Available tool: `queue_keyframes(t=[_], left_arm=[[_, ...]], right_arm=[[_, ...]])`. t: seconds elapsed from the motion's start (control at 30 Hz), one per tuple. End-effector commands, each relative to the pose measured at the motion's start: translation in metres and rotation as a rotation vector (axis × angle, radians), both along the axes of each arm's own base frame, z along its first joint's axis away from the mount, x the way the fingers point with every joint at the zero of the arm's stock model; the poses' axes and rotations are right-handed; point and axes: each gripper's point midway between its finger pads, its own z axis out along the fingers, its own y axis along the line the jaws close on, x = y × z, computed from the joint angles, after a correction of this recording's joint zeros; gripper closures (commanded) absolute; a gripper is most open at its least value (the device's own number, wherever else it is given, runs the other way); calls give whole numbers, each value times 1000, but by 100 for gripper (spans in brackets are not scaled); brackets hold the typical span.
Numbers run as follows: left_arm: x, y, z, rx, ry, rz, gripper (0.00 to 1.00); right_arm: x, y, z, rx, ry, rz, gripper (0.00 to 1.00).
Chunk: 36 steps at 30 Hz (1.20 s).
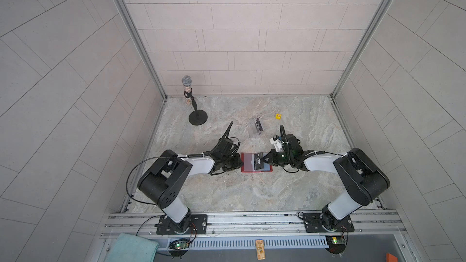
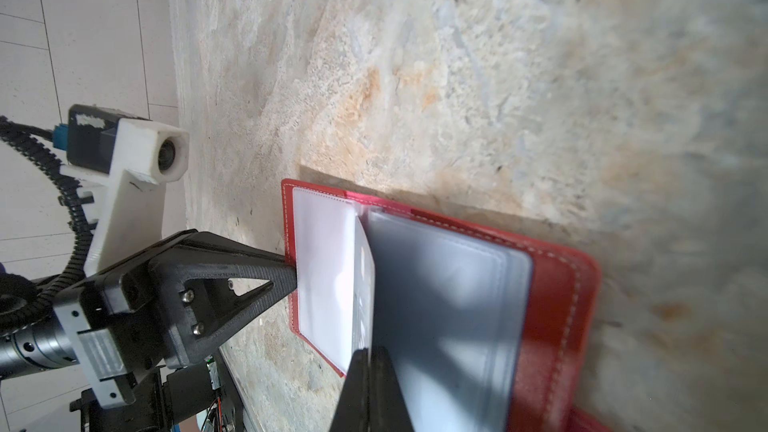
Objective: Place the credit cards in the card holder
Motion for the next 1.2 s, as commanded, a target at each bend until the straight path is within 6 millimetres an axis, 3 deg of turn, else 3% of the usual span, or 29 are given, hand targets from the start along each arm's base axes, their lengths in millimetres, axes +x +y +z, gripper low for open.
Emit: queue_keyframes(t=[0.0,1.17], left_arm=[[-3,5,-2,15,-5,11,87],[-6,4,-6,26,1,-15,88]], right_arm=[[-7,-9,-12,-53,29,-13,100],[-8,14,-28,29,76,30,100]])
